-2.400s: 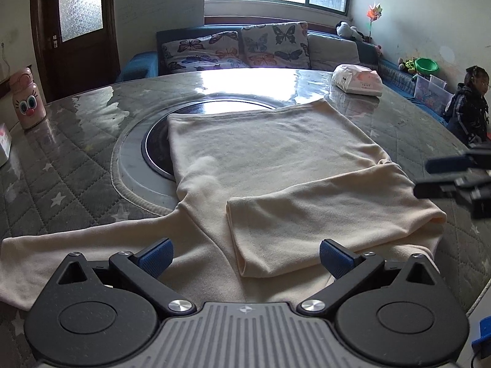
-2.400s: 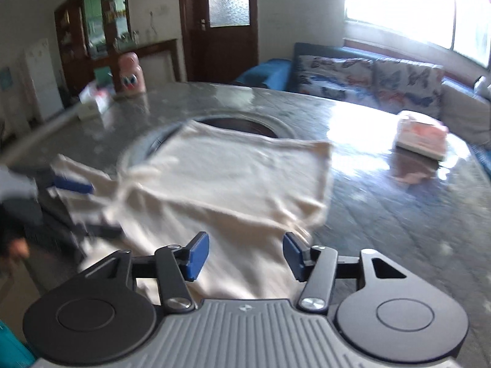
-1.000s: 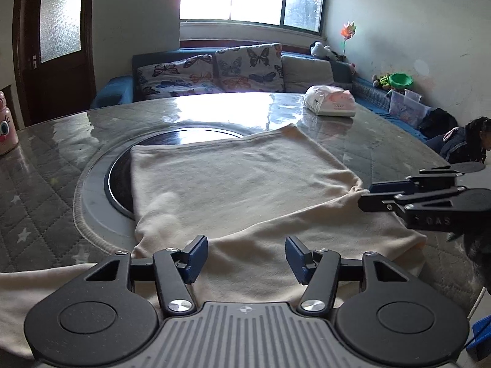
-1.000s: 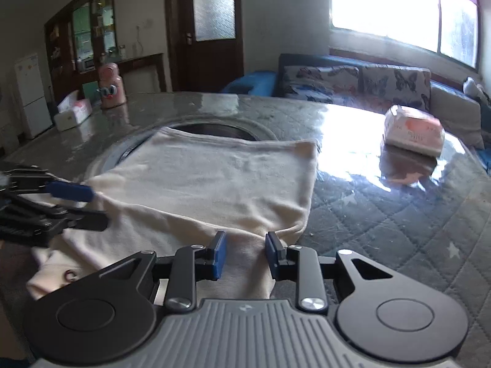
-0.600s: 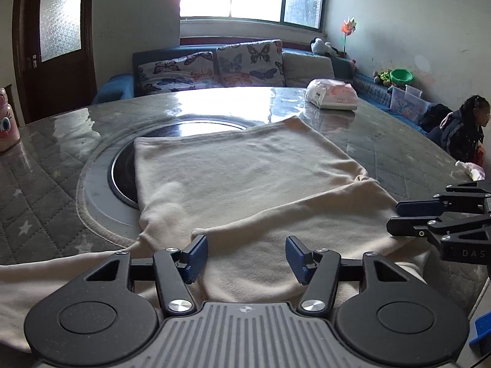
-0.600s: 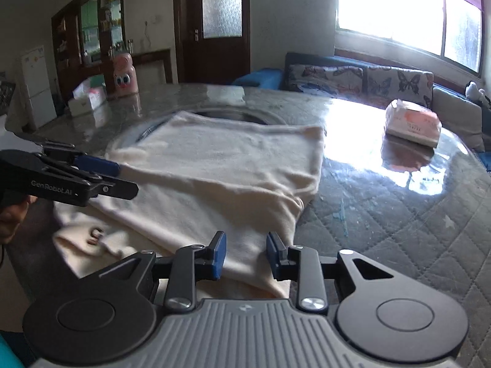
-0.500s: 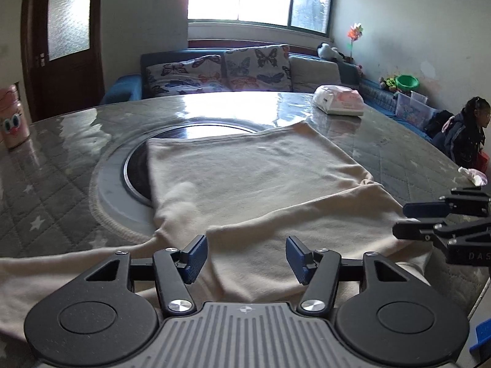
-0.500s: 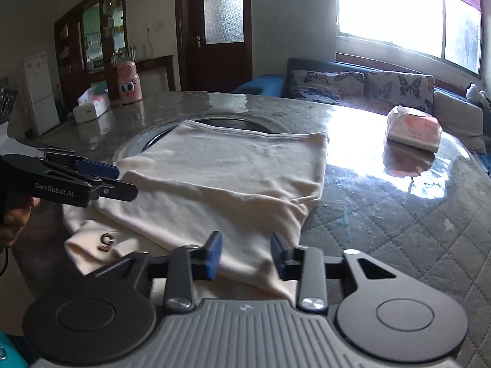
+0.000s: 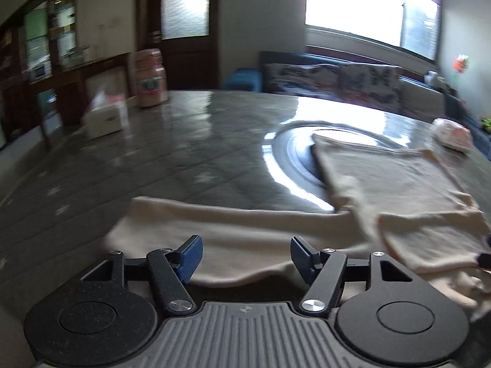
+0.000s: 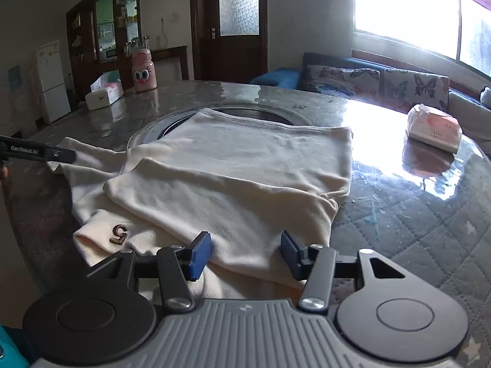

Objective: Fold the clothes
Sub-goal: 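Grasp the other sleeve with the left gripper and lift it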

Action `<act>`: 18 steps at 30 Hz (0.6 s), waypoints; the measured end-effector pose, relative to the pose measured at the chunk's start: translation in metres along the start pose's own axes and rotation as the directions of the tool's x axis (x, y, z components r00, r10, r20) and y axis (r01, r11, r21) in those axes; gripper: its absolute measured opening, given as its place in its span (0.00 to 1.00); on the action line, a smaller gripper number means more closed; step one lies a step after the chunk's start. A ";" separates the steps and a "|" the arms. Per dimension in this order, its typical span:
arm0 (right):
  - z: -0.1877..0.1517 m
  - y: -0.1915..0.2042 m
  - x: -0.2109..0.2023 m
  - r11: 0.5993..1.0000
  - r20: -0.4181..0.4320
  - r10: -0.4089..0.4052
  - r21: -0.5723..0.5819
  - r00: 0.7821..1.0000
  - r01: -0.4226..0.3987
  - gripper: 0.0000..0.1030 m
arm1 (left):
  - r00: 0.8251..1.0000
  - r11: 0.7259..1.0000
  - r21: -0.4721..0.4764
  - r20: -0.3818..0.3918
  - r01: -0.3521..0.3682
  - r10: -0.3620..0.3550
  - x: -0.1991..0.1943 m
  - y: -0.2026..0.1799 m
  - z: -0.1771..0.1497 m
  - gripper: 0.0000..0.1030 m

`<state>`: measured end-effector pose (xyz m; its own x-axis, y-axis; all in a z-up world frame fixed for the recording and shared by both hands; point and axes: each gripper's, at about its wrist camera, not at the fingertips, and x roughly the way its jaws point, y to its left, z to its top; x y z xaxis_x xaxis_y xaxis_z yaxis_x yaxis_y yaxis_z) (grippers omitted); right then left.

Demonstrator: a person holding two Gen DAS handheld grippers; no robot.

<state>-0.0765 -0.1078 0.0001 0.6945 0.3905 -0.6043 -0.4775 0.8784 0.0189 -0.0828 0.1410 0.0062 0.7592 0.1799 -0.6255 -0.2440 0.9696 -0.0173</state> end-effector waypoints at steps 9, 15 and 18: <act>0.003 0.005 0.004 1.000 -0.008 0.013 -0.010 1.000 -0.013 0.54 | 0.972 0.964 -0.125 -0.024 -0.233 0.232 0.013 0.046 0.002 0.71; 0.007 0.008 0.002 1.000 0.003 0.015 -0.022 1.000 -0.015 0.57 | 0.968 0.947 -0.201 -0.053 -0.250 0.244 0.025 0.064 0.003 0.64; 0.007 0.008 0.001 1.000 0.008 0.012 -0.023 1.000 -0.012 0.58 | 0.970 0.946 -0.215 -0.035 -0.241 0.239 0.027 0.066 0.004 0.42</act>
<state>-0.0762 -0.0981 0.0057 0.6929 0.4033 -0.5977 -0.4980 0.8672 0.0079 -0.0758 0.2109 -0.0088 0.6571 0.4003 -0.6387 -0.5436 0.8386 -0.0337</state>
